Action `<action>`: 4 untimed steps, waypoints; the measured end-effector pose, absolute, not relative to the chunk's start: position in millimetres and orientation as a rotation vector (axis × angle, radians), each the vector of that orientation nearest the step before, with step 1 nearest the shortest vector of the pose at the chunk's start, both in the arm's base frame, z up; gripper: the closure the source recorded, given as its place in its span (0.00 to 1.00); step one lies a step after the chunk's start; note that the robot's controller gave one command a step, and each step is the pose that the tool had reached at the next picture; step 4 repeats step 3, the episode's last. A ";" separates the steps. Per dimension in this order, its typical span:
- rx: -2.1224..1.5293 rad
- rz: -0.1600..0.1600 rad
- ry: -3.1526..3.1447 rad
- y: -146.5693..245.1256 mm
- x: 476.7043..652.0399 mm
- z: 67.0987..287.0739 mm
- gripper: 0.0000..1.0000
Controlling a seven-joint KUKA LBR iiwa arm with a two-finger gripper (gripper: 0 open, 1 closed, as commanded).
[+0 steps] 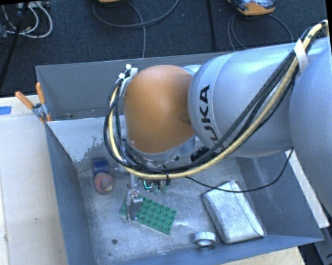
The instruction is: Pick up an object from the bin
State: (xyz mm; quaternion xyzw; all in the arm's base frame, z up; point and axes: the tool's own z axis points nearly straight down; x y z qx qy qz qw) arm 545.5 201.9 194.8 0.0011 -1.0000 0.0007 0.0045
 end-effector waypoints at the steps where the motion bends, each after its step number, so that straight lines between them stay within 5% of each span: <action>1: 0.241 -0.012 -3.135 118.7 566.9 73.2 0.00; 2: 0.246 -0.005 -3.127 119.3 565.8 76.5 1.00; 3: 0.860 0.003 -3.030 54.6 566.7 264.9 1.00; 4: 0.860 0.003 -3.030 54.6 566.7 264.9 1.00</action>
Offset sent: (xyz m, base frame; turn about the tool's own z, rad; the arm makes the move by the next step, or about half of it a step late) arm 0.0187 -0.0854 -0.1248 -0.1565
